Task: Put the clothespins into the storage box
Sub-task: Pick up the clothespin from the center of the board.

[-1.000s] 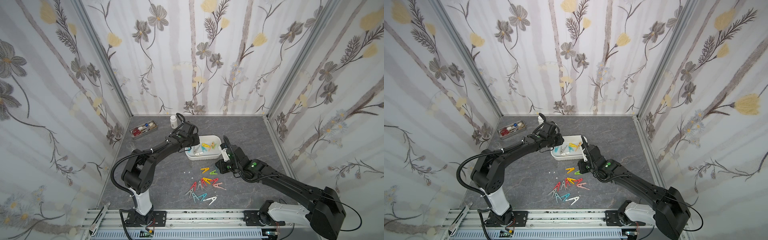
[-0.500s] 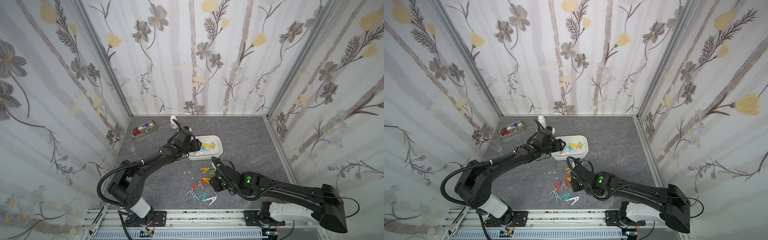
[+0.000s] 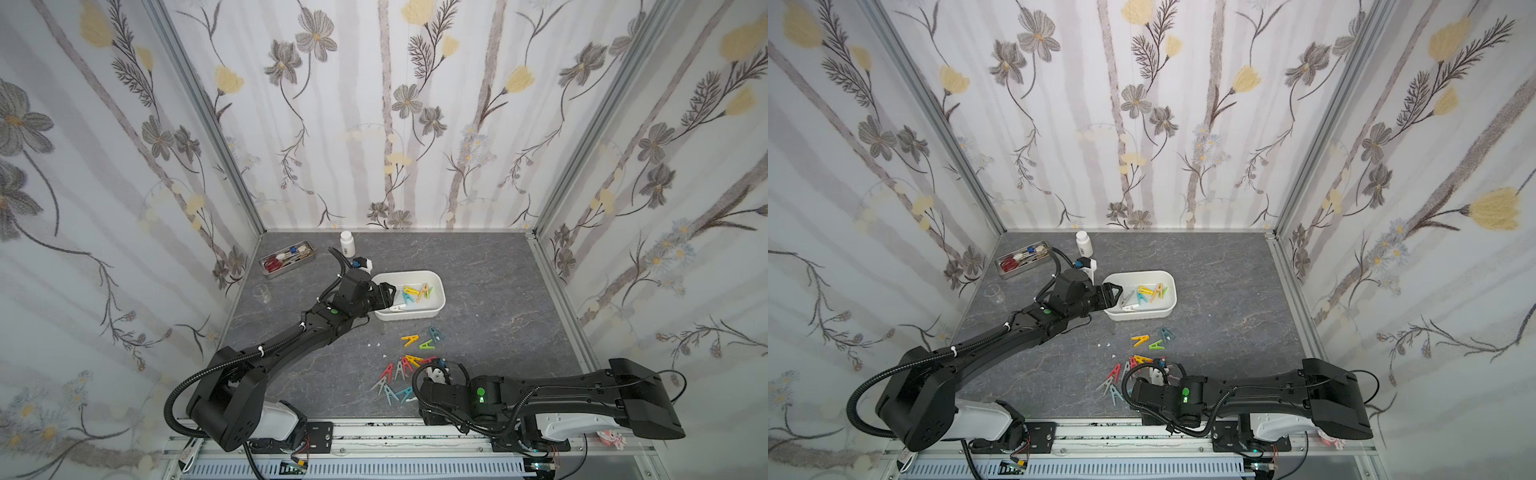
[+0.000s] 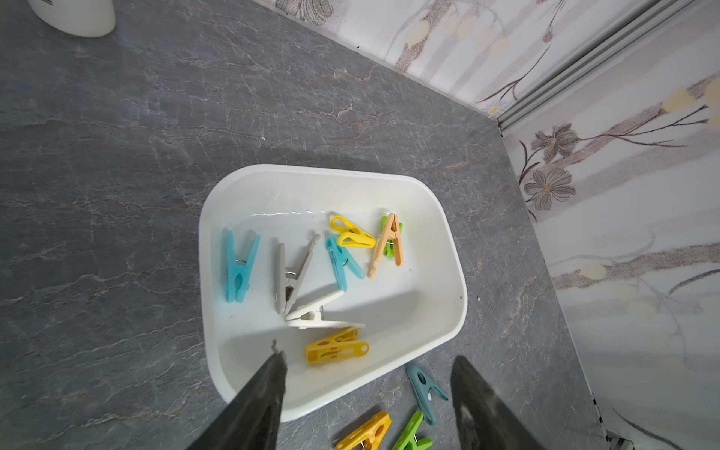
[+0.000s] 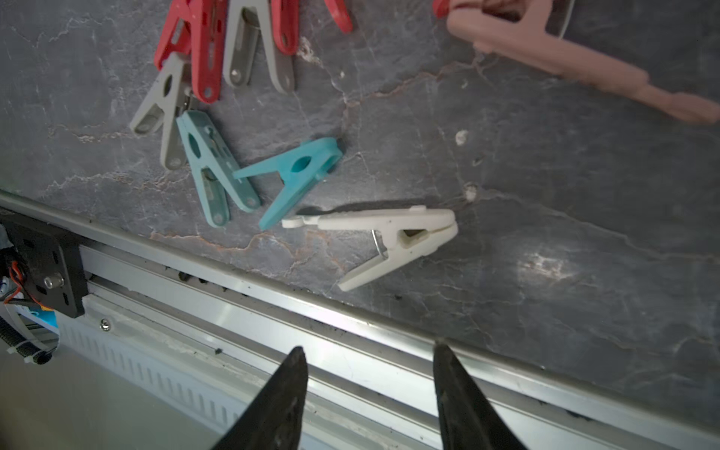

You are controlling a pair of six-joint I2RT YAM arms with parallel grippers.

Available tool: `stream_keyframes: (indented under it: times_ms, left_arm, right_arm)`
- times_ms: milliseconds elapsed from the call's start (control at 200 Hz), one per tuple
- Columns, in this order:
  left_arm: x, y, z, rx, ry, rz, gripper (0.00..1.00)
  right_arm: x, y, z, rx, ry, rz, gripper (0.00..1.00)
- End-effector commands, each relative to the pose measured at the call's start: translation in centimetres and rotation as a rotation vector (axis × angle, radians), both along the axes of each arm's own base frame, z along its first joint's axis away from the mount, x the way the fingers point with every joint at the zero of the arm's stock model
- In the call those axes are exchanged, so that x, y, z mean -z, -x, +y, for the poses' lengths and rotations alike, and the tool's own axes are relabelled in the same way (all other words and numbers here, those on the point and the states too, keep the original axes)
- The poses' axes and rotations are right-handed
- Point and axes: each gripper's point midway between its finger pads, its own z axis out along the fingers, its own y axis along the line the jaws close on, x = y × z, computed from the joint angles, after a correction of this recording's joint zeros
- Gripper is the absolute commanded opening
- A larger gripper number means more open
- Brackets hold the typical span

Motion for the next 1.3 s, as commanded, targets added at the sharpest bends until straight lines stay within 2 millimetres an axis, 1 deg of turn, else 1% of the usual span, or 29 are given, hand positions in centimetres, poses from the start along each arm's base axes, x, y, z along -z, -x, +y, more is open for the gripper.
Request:
stream_keyframes:
  times_ms: [0,155,245,460,575,645,714,774,914,1034,1154,1294]
  left_arm:
    - [-1.0,-0.2,-0.4,0.011,0.051,-0.031,0.67]
    - [-0.4,0.2,-0.6,0.029,0.057,-0.02,0.67]
    - [-0.4,0.3,-0.5,0.03,0.058,-0.02,0.67]
    - [-0.3,0.5,-0.1,0.03,0.055,-0.024,0.67]
    - [-0.3,0.6,0.2,0.026,0.055,-0.025,0.67]
    - [-0.4,0.6,0.2,0.031,0.056,-0.026,0.67]
    - [-0.3,0.7,0.2,0.037,0.051,-0.024,0.67]
    - [-0.2,0.8,0.3,0.037,0.048,-0.021,0.67]
    - [0.0,0.8,0.4,0.038,0.038,-0.015,0.67]
    - [0.0,0.8,0.6,0.028,0.036,-0.01,0.67]
    - [0.1,0.8,0.7,0.019,0.032,-0.001,0.67]
    - [0.2,0.7,0.8,0.008,0.031,0.018,0.67]
  right_arm:
    - [-0.1,-0.5,1.3,0.075,-0.068,0.028,0.53]
    - [0.2,-1.6,1.9,0.07,-0.058,0.019,0.53]
    - [0.9,-1.4,1.7,0.067,-0.033,0.041,0.53]
    - [1.9,-1.2,1.3,0.047,0.011,0.055,0.47]
    - [2.3,-1.5,1.2,0.039,0.038,0.044,0.42]
    - [2.5,-1.9,0.7,0.037,0.062,0.022,0.37]
    - [2.8,-2.2,0.3,0.029,0.082,0.014,0.35]
    - [3.2,-2.3,-0.1,0.017,0.103,0.012,0.34]
    - [3.6,-2.3,-0.5,-0.031,0.149,0.009,0.27]
    - [3.6,-2.4,-1.4,-0.06,0.193,-0.009,0.2]
    - [3.4,-2.8,-2.1,-0.068,0.191,-0.031,0.17]
    - [2.9,-3.6,-2.3,-0.084,0.169,-0.061,0.1]
